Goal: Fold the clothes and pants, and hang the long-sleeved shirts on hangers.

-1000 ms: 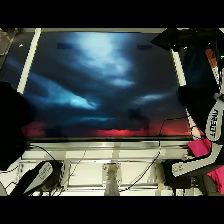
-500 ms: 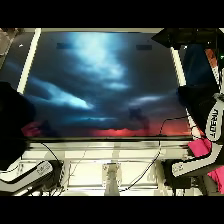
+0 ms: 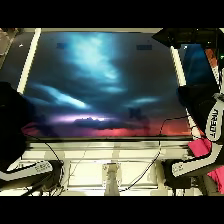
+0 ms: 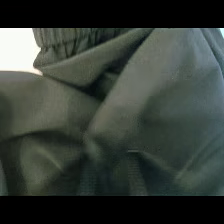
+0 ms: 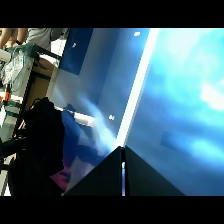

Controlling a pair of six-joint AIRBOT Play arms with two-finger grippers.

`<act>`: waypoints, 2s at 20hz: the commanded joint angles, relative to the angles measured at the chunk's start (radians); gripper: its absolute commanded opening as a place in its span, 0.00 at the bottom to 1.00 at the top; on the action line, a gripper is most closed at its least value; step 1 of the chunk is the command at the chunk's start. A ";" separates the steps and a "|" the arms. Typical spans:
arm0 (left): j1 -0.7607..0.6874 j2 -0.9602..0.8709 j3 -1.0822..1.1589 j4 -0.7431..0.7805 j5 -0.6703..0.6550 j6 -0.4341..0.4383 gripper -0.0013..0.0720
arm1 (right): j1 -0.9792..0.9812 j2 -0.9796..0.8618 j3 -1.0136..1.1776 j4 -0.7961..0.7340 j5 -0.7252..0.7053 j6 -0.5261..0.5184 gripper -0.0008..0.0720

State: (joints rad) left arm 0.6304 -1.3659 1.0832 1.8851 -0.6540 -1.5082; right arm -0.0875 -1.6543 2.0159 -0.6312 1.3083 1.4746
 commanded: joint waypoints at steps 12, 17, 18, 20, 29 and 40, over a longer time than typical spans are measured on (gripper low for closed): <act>-0.304 0.156 0.424 -1.196 0.064 0.413 0.02 | 0.000 0.000 0.001 -0.006 -0.026 0.001 0.04; -0.750 0.136 0.741 -1.284 0.068 0.462 0.02 | -0.028 0.004 0.009 -0.109 -0.067 0.001 0.04; -0.828 0.130 0.750 -1.284 0.071 0.462 0.02 | -0.053 0.007 0.011 -0.128 -0.087 0.002 0.04; -0.969 0.102 0.751 -1.284 0.055 0.462 0.02 | -0.119 0.013 0.011 -0.162 -0.116 0.017 0.03; -1.297 -0.197 0.750 -0.999 -0.412 0.445 0.06 | -0.415 0.025 0.011 -0.177 0.039 0.085 0.07; -1.222 -0.206 0.750 -0.653 -0.446 0.415 0.02 | -0.423 0.024 0.011 -0.291 0.142 0.102 0.04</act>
State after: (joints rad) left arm -0.6239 -1.5764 1.8324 1.0725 -1.0721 -1.0798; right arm -0.5083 -1.6302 2.0262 -0.8536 1.4002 1.5780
